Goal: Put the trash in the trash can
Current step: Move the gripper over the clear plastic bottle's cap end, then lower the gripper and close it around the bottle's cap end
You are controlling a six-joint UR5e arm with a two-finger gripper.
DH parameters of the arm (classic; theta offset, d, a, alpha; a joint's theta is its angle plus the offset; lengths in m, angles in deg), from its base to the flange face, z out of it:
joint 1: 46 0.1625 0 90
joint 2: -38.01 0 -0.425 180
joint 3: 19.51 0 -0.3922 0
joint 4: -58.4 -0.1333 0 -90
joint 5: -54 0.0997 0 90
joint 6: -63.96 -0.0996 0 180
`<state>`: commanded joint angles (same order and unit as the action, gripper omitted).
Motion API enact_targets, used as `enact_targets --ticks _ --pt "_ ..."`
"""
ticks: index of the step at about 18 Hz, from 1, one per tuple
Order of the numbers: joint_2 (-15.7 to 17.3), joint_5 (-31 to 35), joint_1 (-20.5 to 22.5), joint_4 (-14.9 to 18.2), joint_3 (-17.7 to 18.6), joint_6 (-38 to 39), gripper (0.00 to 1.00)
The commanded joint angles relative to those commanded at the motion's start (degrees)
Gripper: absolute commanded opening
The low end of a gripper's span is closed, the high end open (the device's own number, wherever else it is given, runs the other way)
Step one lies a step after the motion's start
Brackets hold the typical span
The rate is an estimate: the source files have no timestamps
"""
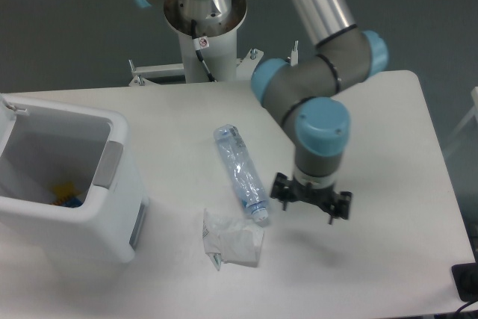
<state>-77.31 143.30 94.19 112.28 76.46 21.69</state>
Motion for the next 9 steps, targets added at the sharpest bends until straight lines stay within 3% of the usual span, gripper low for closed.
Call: enact_targets --ticks 3,6,9 --pt "0.97 0.09 -1.23 0.09 4.22 4.64 1.0" --pt "0.97 -0.09 -3.07 0.26 4.58 12.89 1.0" --pt "0.19 0.26 -3.52 0.35 4.67 16.34 1.0"
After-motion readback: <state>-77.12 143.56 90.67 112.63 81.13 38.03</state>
